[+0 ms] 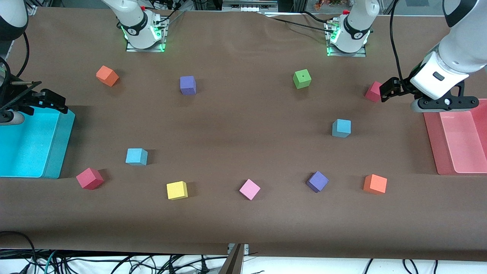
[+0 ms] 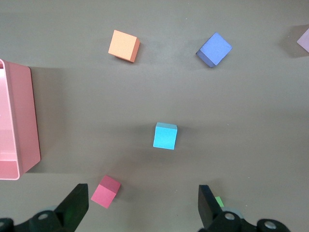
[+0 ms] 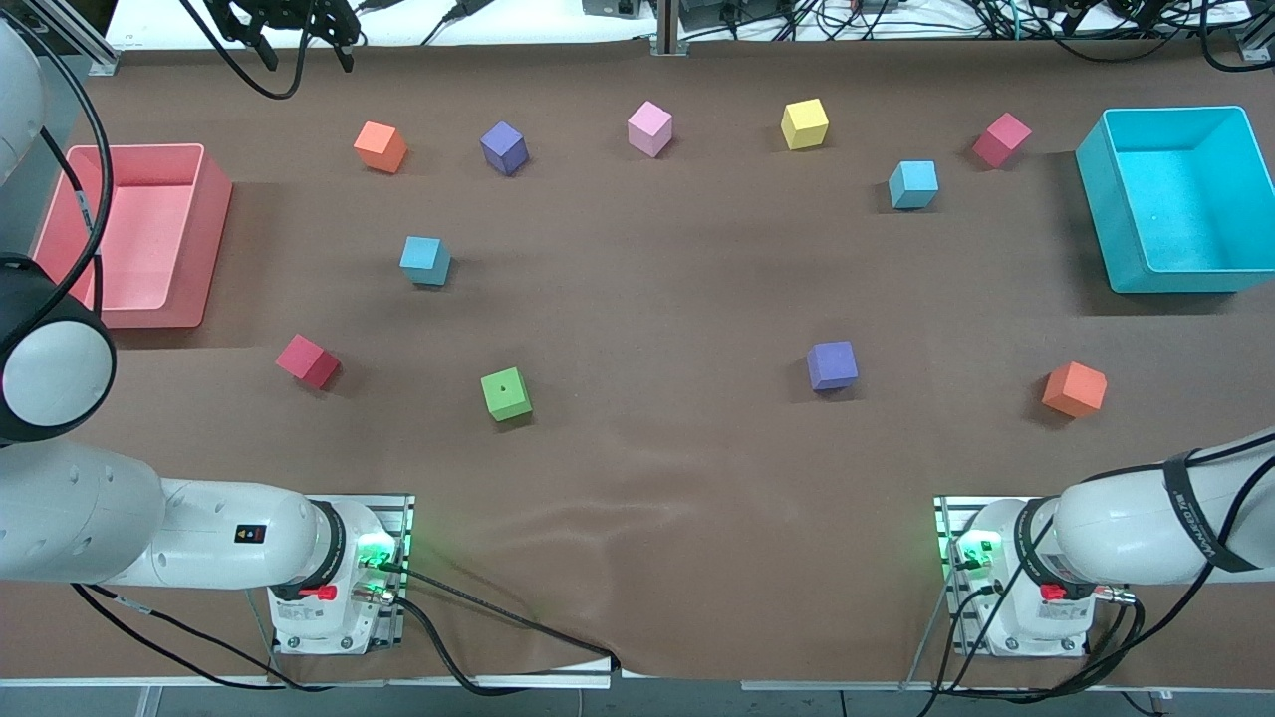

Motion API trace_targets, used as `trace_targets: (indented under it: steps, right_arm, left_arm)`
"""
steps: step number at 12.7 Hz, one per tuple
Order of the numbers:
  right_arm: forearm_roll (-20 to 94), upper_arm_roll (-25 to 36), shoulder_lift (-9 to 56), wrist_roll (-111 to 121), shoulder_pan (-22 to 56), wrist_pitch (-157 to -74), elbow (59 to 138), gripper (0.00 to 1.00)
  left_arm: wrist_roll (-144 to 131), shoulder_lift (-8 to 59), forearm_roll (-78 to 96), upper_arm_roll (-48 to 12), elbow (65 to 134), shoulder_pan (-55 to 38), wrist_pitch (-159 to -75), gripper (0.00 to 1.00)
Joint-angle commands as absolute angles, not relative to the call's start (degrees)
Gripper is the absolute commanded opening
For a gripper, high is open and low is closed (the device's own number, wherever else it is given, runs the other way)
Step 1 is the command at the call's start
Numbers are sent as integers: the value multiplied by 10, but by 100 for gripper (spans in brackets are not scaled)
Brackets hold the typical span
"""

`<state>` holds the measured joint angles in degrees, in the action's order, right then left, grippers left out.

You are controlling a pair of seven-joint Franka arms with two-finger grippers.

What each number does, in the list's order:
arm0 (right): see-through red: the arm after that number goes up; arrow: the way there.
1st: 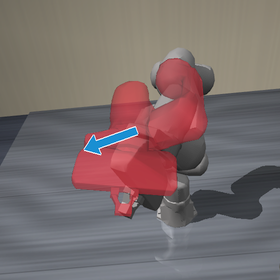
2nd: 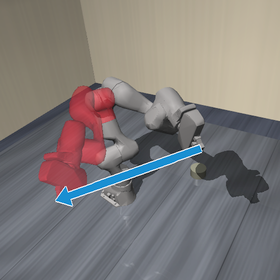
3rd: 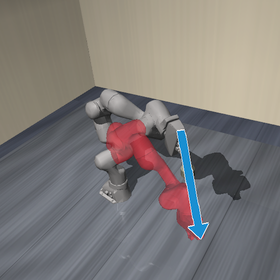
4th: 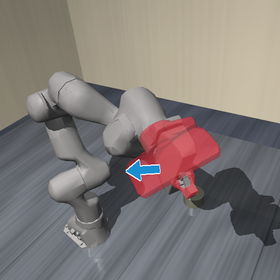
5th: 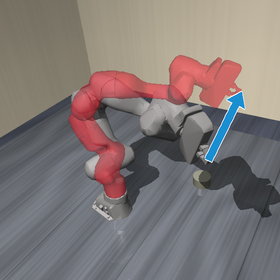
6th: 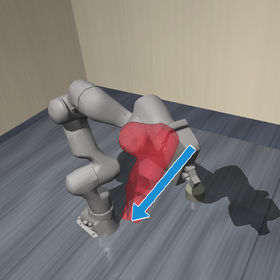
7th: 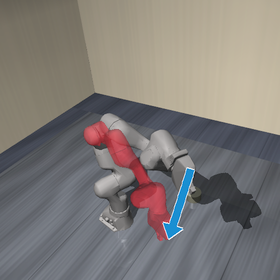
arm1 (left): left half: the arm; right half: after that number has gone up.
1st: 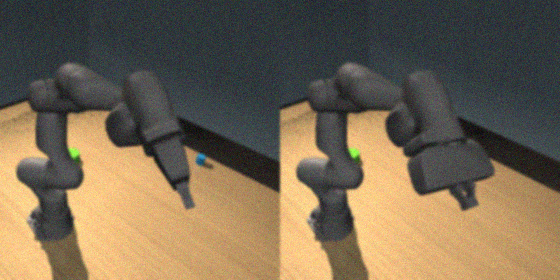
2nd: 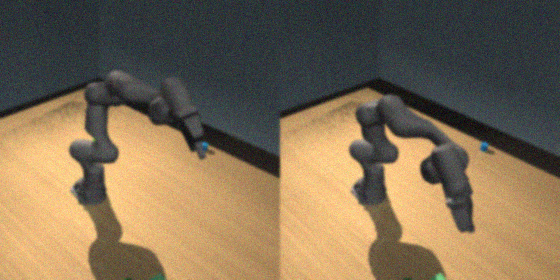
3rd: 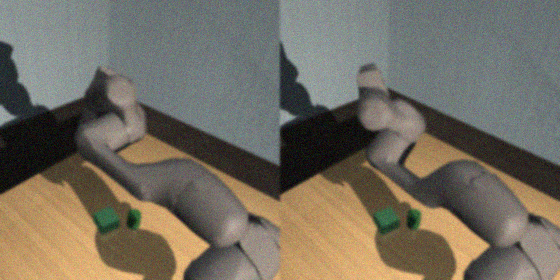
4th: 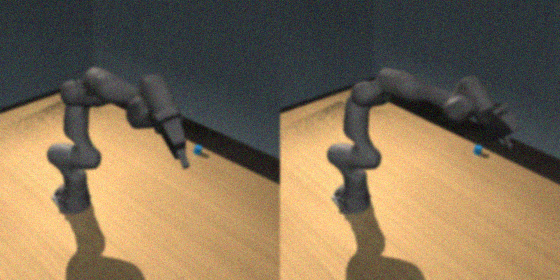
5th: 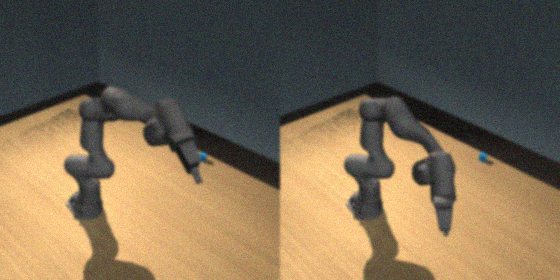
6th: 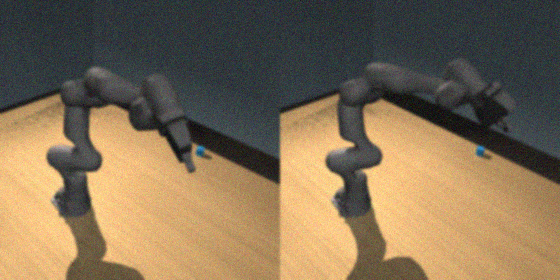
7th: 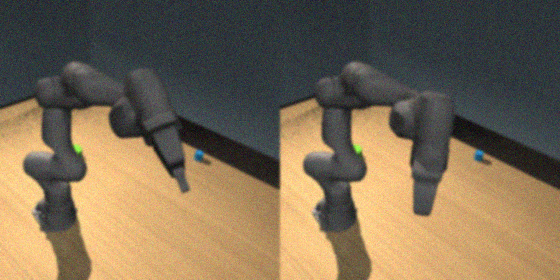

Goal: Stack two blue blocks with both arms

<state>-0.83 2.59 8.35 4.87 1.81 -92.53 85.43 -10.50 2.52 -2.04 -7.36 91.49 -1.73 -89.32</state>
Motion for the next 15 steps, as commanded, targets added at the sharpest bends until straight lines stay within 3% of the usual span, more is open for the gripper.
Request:
trace_targets:
  steps: [1, 15]
  right_arm:
    - [-8, 24, 83, 43, 16, -927, 853, 100]
    - [-16, 25, 84, 52, 16, -940, 853, 100]
  left_arm:
    - [-99, 19, -32, -76, 910, -19, -883, 100]
    - [-92, 20, -29, -74, 902, -24, -864, 100]
